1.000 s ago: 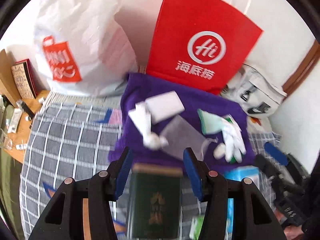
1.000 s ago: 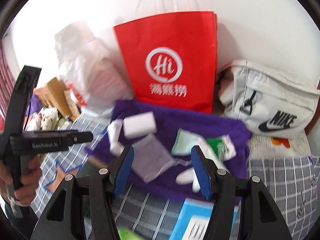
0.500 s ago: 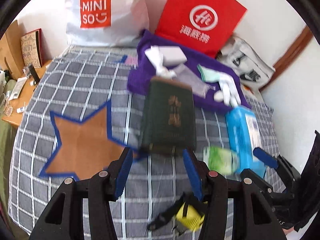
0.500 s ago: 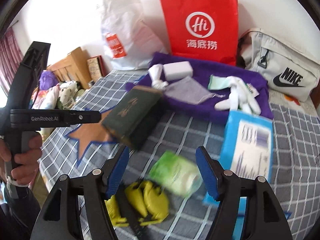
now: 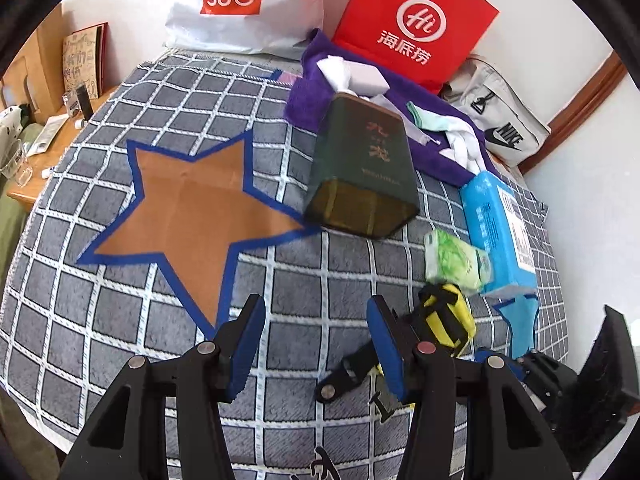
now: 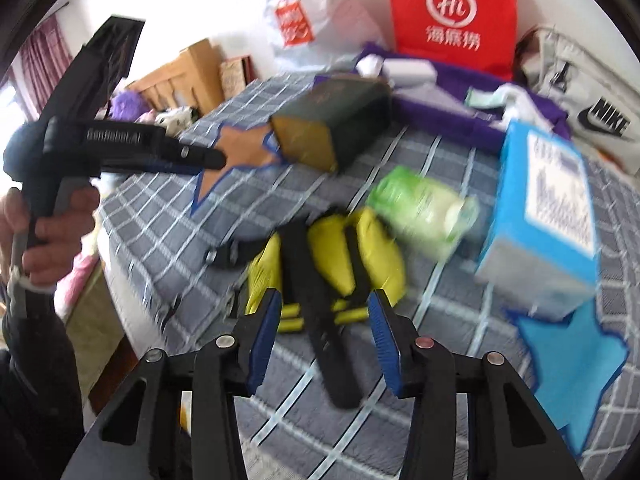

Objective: Organize soft objects
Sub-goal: 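Grasp the black watch strap with the right gripper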

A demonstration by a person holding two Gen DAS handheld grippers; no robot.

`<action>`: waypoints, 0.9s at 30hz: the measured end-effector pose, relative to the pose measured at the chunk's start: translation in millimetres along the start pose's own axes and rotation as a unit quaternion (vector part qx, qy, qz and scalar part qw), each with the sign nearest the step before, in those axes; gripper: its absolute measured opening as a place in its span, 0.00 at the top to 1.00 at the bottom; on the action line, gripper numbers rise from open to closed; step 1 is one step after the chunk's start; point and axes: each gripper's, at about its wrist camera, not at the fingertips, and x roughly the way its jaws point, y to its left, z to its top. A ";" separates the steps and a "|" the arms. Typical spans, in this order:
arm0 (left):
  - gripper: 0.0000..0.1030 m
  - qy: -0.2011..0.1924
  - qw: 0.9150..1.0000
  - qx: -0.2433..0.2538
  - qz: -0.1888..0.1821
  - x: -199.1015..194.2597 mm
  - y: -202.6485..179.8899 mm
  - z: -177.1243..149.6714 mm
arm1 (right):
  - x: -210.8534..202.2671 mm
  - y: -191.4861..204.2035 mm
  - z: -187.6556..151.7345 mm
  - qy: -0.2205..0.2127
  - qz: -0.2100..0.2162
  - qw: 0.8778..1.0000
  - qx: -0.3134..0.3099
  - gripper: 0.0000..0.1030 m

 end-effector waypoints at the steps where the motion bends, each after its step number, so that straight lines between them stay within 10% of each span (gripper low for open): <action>1: 0.51 0.000 1.000 0.001 -0.002 -0.5 -0.4 -2.7 | 3.7 1.0 -2.1 0.002 -0.003 1.000 -0.002 0.56; 6: 0.51 0.008 1.000 0.008 -0.008 -0.2 -3.8 -15.0 | 23.0 1.3 -11.4 0.008 -0.028 1.000 -0.008 0.56; 10: 0.51 0.010 1.000 0.008 -0.003 -0.9 -2.9 -20.8 | 20.8 6.1 -14.4 0.001 -0.035 0.999 -0.022 0.78; 27: 0.51 0.023 1.000 0.011 0.004 5.6 -8.5 -32.7 | -40.4 -56.5 -61.3 -0.021 -0.092 0.993 0.078 0.80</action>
